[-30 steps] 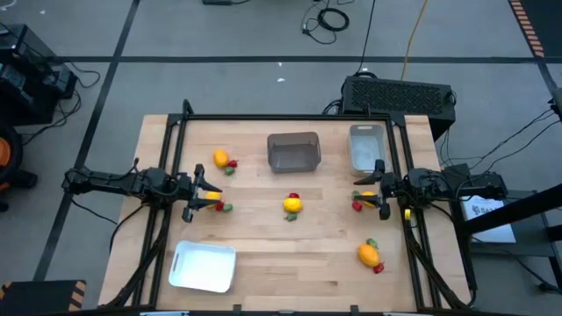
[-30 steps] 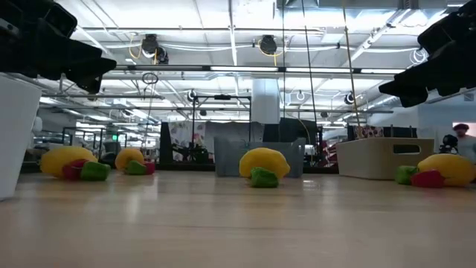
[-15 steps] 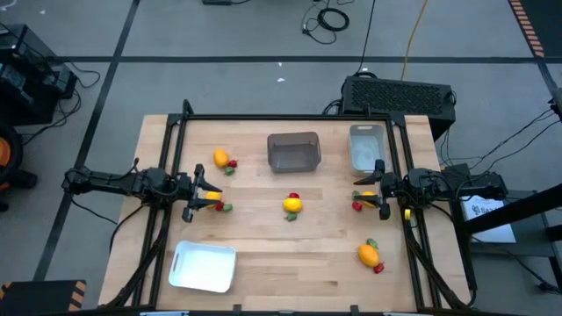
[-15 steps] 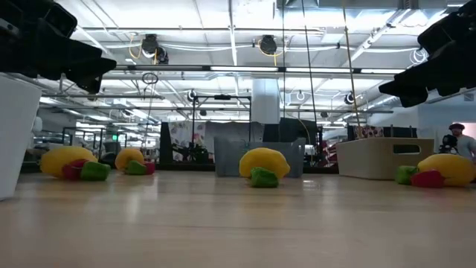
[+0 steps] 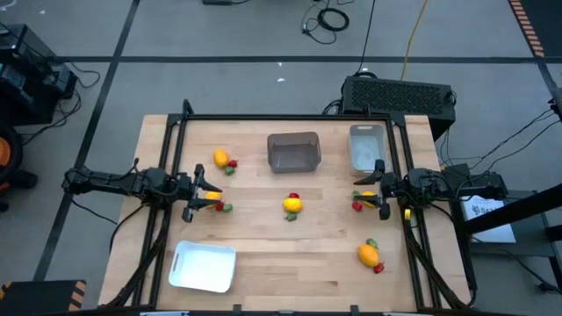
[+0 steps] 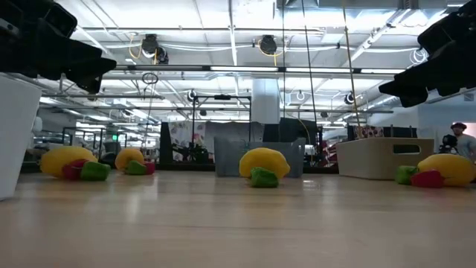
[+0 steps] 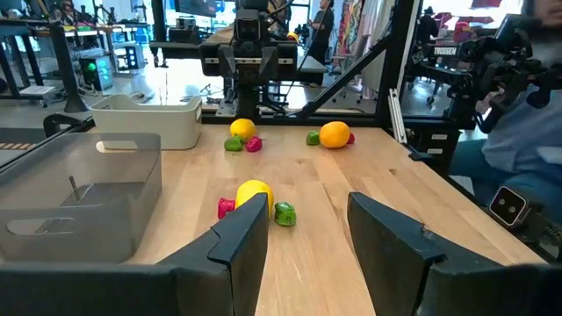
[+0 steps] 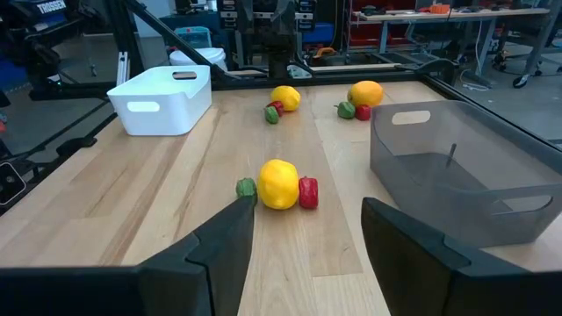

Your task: Sort produce into baskets

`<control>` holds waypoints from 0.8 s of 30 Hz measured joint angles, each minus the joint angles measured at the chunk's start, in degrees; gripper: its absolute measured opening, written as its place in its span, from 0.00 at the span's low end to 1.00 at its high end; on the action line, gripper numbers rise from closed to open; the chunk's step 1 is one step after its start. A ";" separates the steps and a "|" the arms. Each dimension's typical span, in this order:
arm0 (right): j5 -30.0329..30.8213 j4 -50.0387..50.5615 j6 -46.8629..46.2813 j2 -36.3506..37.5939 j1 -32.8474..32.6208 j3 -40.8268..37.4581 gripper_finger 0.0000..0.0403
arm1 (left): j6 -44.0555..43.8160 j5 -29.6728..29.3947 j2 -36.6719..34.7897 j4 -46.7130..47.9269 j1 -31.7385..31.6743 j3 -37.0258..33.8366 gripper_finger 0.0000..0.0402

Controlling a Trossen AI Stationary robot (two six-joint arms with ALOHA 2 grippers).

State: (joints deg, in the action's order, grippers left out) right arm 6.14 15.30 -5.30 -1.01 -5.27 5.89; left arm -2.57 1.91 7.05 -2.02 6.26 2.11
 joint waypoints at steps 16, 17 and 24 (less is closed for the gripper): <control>0.01 0.01 -0.02 0.01 -0.01 0.00 0.50 | 0.00 0.00 0.00 0.00 0.01 0.00 0.41; 0.00 0.01 0.00 0.00 0.01 0.00 0.50 | -0.02 0.00 0.00 0.02 0.01 0.00 0.41; 0.01 -2.67 0.00 -0.01 -0.01 0.02 0.50 | 0.00 -0.02 0.00 0.01 0.02 0.00 0.41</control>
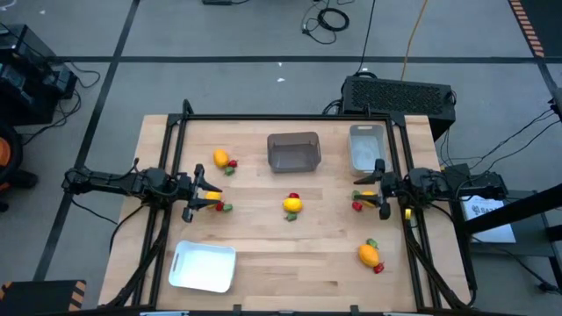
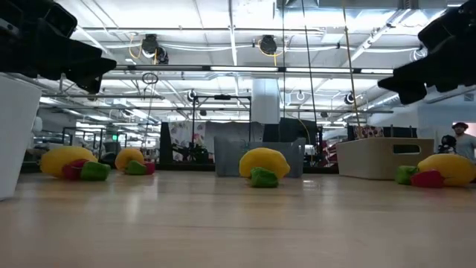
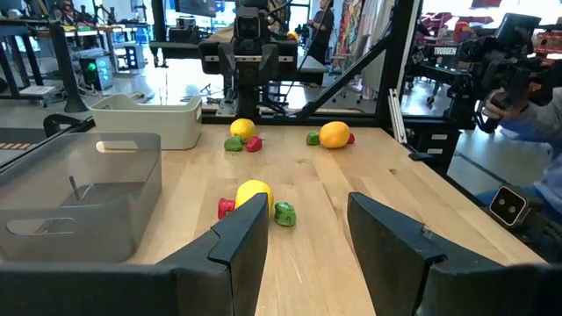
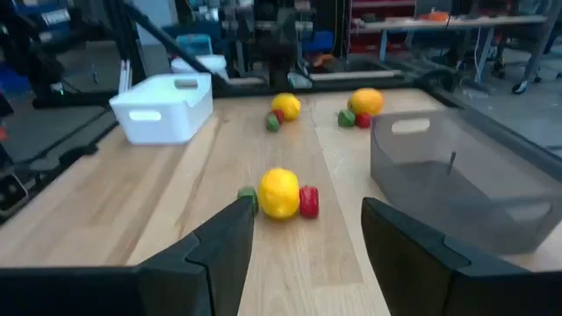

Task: Sort produce into baskets
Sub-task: Put the lemon into the black bin

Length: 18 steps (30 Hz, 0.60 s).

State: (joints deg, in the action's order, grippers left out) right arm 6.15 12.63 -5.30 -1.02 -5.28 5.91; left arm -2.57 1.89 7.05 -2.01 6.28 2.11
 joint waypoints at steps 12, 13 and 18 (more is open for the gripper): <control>0.04 -8.41 -7.52 0.00 0.01 0.03 0.50 | -4.46 -0.33 0.02 -0.47 0.00 0.00 0.41; -0.03 -8.30 -9.29 0.00 0.00 0.04 0.50 | -5.09 -0.34 0.01 -0.85 -0.02 0.00 0.41; 0.04 -9.13 -14.56 -0.02 0.02 0.02 0.50 | -6.12 -0.38 0.02 -2.67 -0.01 0.00 0.41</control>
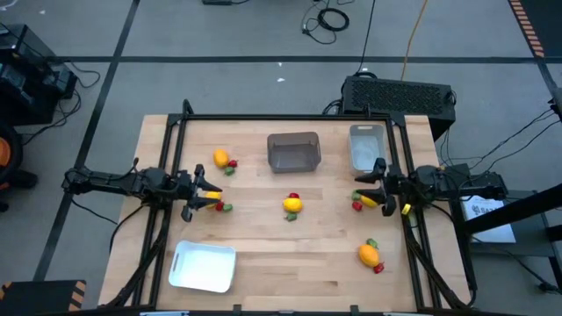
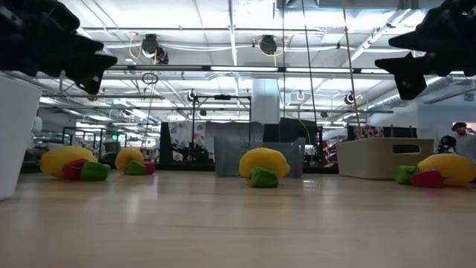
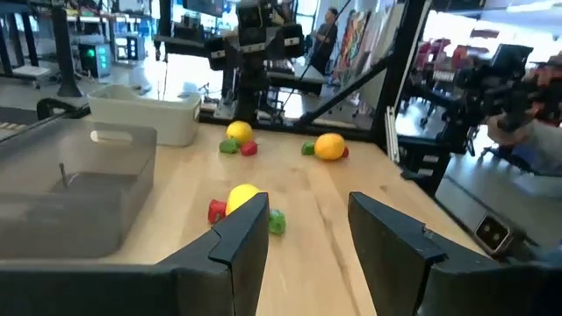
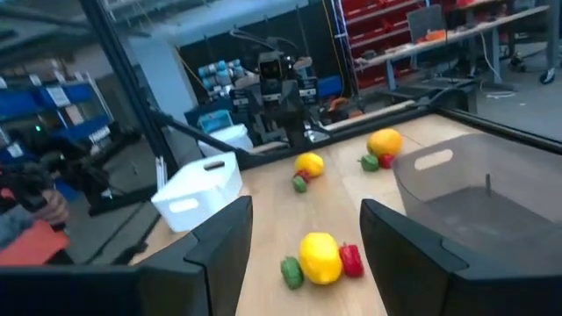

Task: Sort produce into baskets
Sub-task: Put the lemon into the black bin

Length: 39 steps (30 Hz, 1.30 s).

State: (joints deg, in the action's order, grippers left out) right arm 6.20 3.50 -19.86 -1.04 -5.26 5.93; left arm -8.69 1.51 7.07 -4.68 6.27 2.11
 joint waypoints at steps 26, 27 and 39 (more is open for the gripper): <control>1.24 -6.00 12.10 -42.85 -0.09 21.99 0.50 | 7.61 -13.17 22.01 3.91 0.02 16.09 0.41; 1.25 -4.97 13.02 -45.74 -0.09 24.44 0.50 | 7.61 -13.94 23.68 4.84 0.02 17.60 0.41; 1.29 6.93 17.82 -76.21 0.07 46.52 0.51 | 12.13 -17.21 38.13 5.43 -0.03 25.77 0.43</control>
State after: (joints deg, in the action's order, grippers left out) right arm 7.49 10.43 -2.05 -77.25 -5.19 52.46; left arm 3.44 -15.70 45.20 0.75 6.24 27.88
